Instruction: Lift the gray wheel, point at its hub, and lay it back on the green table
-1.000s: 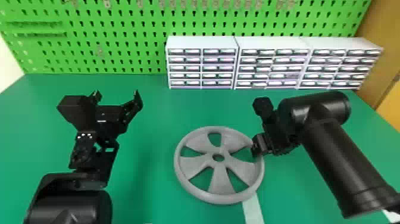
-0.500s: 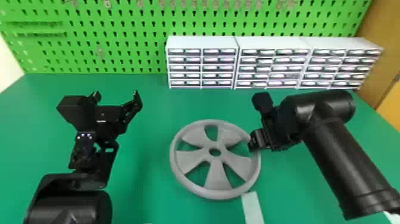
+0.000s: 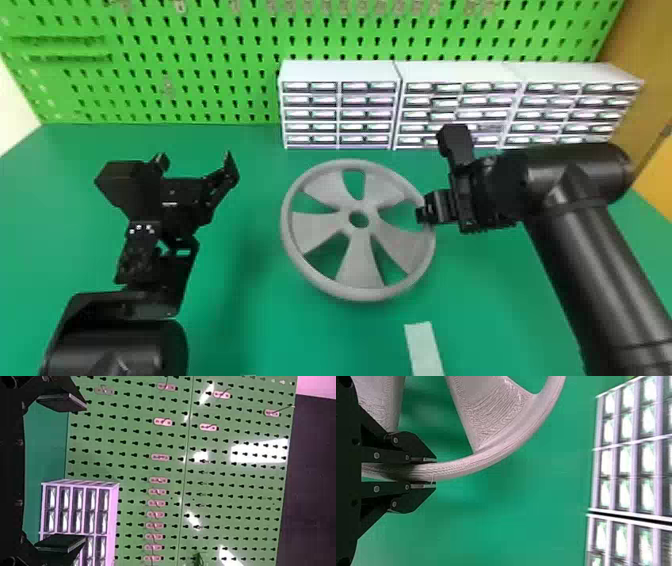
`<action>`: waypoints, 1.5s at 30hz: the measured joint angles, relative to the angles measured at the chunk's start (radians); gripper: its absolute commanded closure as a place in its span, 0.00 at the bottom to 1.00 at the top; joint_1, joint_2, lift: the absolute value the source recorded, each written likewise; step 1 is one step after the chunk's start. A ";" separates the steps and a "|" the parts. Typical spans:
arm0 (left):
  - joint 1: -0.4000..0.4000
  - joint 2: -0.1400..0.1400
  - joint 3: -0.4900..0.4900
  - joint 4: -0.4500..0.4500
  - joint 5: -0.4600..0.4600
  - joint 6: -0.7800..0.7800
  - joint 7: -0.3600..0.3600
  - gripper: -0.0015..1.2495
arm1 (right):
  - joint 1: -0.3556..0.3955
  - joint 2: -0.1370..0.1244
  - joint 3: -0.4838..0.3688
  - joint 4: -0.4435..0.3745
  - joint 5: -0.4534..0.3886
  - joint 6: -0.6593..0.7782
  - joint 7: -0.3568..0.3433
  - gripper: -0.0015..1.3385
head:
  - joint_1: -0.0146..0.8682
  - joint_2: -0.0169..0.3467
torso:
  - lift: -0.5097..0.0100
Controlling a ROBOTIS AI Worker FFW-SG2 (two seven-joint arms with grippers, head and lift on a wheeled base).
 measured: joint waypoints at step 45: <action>0.008 0.000 -0.001 0.000 0.008 0.000 0.000 0.10 | 0.394 0.009 -0.100 -0.292 0.160 -1.078 -0.002 0.94 | 0.80 0.18 | 0.80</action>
